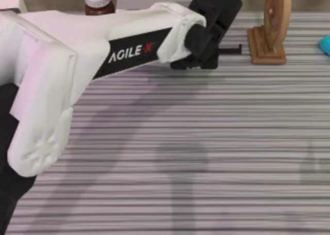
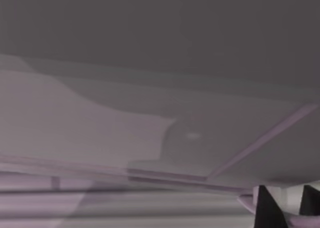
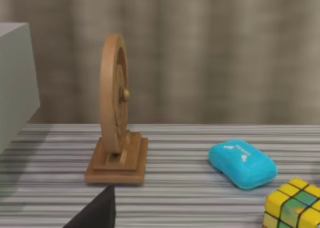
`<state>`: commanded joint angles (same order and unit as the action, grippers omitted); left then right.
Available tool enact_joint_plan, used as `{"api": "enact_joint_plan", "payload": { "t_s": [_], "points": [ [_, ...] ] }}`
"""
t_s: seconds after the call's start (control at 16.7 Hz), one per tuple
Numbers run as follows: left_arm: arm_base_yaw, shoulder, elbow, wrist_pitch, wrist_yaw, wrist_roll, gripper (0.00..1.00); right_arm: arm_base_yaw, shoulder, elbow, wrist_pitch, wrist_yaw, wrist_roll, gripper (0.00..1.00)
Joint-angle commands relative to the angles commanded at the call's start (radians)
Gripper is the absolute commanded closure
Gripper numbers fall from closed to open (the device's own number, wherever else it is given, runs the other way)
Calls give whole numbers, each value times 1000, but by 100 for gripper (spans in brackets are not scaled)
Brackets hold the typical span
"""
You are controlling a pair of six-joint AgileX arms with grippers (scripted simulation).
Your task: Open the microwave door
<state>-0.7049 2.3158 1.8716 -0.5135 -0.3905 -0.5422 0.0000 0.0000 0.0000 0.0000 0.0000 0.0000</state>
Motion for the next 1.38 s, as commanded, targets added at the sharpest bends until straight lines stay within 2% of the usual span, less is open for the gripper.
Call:
{"api": "enact_joint_plan", "payload": {
  "t_s": [0.48, 1.38],
  "points": [
    [5, -57, -101, 66, 39, 60, 100, 0, 0, 0, 0, 0, 0, 0],
    [5, -58, -103, 67, 40, 61, 100, 0, 0, 0, 0, 0, 0, 0]
  ]
}}
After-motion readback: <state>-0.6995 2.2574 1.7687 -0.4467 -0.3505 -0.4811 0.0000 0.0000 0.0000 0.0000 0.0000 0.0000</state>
